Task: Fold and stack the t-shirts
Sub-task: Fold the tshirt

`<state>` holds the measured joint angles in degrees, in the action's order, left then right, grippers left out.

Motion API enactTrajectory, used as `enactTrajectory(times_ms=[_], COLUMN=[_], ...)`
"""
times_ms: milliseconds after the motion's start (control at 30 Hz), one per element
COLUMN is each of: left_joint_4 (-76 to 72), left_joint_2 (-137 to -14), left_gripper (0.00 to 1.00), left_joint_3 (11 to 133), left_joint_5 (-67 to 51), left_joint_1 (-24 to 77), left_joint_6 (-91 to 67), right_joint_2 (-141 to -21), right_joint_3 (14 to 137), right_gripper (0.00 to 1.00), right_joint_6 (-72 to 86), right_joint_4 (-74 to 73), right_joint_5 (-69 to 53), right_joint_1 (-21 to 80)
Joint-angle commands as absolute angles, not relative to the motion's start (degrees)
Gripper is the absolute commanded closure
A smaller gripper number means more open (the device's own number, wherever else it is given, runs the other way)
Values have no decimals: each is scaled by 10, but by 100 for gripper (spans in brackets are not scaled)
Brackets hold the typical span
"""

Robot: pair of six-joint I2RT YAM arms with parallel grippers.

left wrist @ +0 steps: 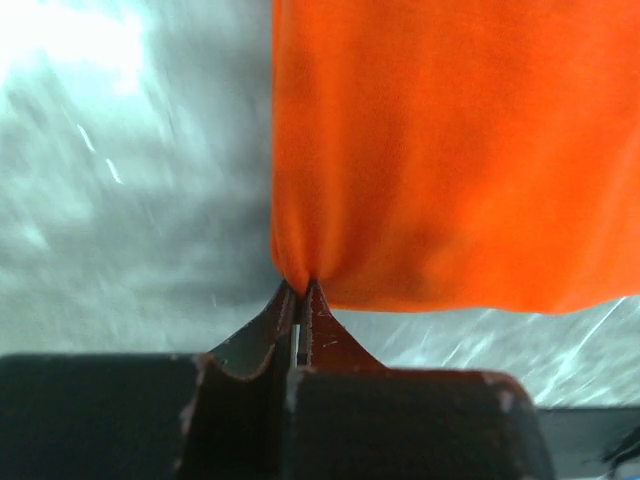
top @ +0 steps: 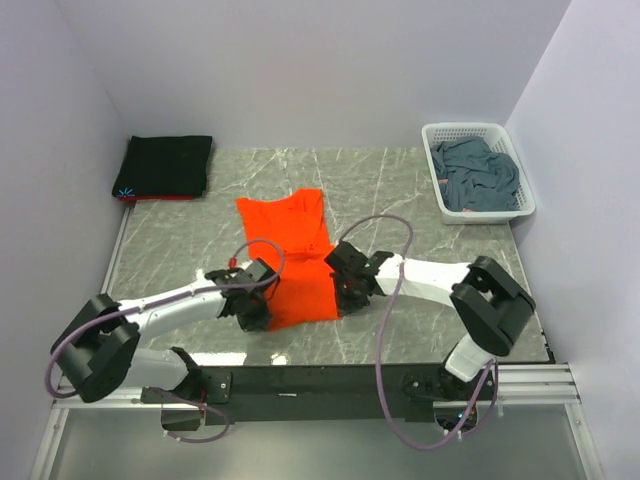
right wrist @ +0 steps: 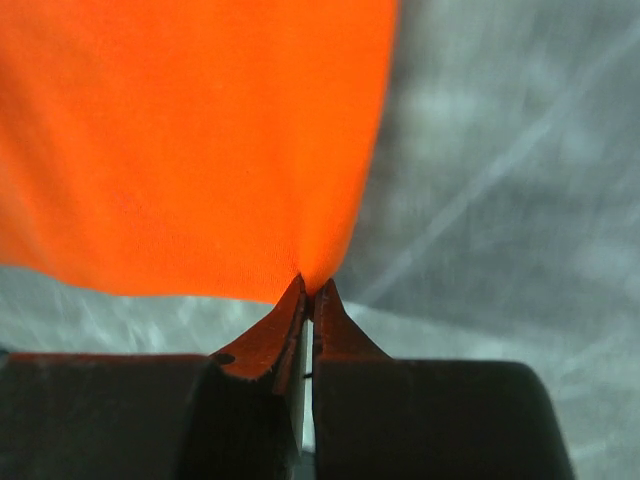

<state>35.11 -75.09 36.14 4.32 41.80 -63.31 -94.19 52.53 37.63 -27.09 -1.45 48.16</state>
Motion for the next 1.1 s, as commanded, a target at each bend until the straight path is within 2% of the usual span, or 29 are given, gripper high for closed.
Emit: enactTrajectory(times_ms=[0, 67, 200, 367, 467, 500, 700, 833, 1067], left_joint_4=[447, 474, 567, 620, 633, 633, 619, 620, 599], left_joint_2=[-734, -688, -597, -520, -530, -535, -569, -598, -617], left_gripper=[99, 99, 99, 99, 99, 99, 99, 99, 99], left_joint_3=[318, 309, 313, 381, 444, 451, 498, 553, 577], left_joint_5=[11, -18, -61, -69, -47, -47, -27, -19, -25], left_joint_1=[495, 540, 692, 728, 680, 637, 489, 442, 368], left_joint_6=[-664, -702, -808, -856, -797, -774, -636, -588, -546], right_joint_2=[-884, -852, -733, -650, -652, -663, -734, -782, -872], right_joint_3=[475, 455, 430, 466, 538, 555, 675, 766, 867], right_gripper=[100, 100, 100, 100, 100, 100, 100, 100, 100], right_joint_6=[369, 374, 401, 408, 380, 362, 284, 254, 217], right_joint_4=[-366, -414, -498, -615, -664, -667, -662, -666, -659], right_joint_5=[-56, -73, -98, -75, -30, -16, -6, -5, -13], right_joint_1=[511, 539, 590, 591, 561, 549, 467, 447, 426])
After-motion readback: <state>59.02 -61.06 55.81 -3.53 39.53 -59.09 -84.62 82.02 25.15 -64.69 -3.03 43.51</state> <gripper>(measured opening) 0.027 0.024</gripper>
